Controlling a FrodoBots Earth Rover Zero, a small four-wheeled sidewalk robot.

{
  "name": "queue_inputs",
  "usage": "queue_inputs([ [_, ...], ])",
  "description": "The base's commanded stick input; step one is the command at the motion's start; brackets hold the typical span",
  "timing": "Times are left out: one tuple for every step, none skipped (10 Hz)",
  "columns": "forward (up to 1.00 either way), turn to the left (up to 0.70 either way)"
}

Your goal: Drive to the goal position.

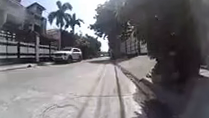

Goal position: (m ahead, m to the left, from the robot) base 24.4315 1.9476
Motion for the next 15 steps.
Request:
queue_inputs([
  [0.85,0.0],
  [0.85,0.0],
  [0.85,0.0],
  [0.85,0.0],
  [0.85,0.0],
  [0.85,0.0],
  [0.85,0.0],
  [0.85,0.0],
  [0.85,0.0],
  [0.85,0.0],
  [0.85,0.0],
  [0.85,0.0],
  [0.85,0.0],
  [0.85,0.0],
  [0.85,0.0],
])
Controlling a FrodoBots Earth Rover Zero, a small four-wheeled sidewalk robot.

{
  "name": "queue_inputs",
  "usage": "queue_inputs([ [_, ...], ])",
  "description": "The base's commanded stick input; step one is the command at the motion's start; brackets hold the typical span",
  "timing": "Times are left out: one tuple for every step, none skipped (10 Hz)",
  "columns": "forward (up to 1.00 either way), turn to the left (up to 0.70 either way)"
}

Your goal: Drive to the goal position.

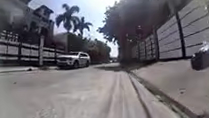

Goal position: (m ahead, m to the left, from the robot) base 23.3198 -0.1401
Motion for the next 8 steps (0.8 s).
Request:
queue_inputs([
  [0.85,0.0],
  [0.85,0.0],
  [0.85,0.0],
  [0.85,0.0],
  [0.85,0.0],
  [0.85,0.0],
  [0.85,-0.07],
  [0.85,-0.3],
])
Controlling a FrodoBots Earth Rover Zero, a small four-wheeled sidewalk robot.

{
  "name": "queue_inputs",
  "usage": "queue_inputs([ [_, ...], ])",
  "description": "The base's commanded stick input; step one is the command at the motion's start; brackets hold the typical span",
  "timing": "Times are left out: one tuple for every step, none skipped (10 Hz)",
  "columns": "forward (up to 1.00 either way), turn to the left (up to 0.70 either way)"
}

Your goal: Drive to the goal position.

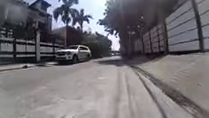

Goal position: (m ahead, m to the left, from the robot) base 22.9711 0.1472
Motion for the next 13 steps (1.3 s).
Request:
queue_inputs([
  [0.85,-0.34],
  [0.85,-0.34],
  [0.85,-0.34],
  [0.85,0.0],
  [0.85,0.0],
  [0.85,0.0],
  [0.85,0.0],
  [0.85,0.0],
  [0.85,0.0],
  [0.85,0.0],
  [0.85,0.0],
  [0.85,0.0],
  [0.85,0.0],
])
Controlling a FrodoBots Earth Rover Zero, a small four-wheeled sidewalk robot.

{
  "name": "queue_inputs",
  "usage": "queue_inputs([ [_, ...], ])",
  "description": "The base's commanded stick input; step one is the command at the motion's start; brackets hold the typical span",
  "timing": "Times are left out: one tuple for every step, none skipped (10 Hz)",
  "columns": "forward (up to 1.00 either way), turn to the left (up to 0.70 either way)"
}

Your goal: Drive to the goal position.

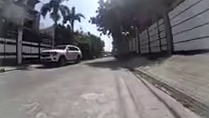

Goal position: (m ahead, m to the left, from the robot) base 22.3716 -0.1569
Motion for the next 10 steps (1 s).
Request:
queue_inputs([
  [0.85,0.0],
  [0.85,0.0],
  [0.85,0.0],
  [0.85,0.0],
  [0.85,0.0],
  [0.85,0.0],
  [0.85,0.0],
  [0.85,-0.15],
  [0.85,-0.32],
  [0.85,-0.34],
])
